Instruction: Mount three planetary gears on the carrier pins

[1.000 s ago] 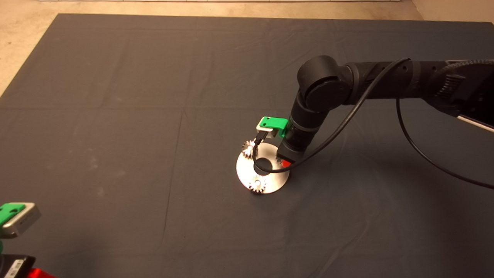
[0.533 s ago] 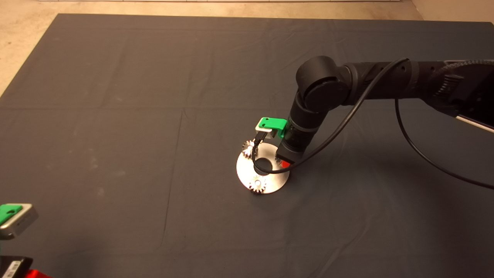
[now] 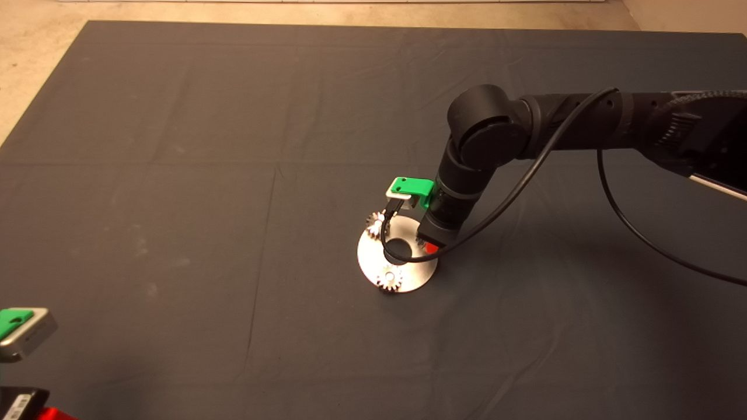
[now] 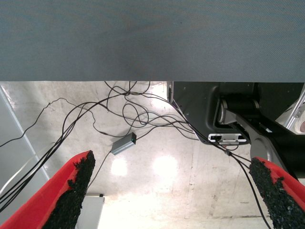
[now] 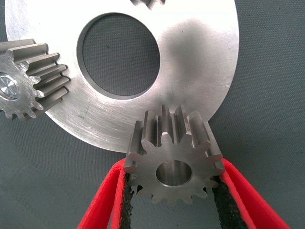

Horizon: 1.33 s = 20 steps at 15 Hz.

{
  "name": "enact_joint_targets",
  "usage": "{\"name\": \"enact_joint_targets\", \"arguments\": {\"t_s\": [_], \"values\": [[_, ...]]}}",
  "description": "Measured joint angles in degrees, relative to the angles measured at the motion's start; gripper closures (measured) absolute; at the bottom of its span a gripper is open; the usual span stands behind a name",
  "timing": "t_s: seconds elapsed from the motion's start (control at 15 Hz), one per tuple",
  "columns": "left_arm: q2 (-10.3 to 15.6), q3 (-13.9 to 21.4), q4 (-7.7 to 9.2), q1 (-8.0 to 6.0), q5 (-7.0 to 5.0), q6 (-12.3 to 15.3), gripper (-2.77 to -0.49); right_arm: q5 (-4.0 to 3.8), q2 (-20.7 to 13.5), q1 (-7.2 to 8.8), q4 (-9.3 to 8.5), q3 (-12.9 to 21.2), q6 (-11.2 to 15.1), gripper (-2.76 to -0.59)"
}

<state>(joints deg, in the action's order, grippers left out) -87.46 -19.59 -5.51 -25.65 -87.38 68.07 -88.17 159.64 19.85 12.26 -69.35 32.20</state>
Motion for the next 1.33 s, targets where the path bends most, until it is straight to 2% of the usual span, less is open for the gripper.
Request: {"name": "enact_joint_targets", "arguments": {"t_s": [1.33], "values": [[0.00,0.00,0.15,0.02,0.01,-0.05,-2.33,0.15,0.10,0.21,0.30,-1.45,-0.01,-1.01]]}}
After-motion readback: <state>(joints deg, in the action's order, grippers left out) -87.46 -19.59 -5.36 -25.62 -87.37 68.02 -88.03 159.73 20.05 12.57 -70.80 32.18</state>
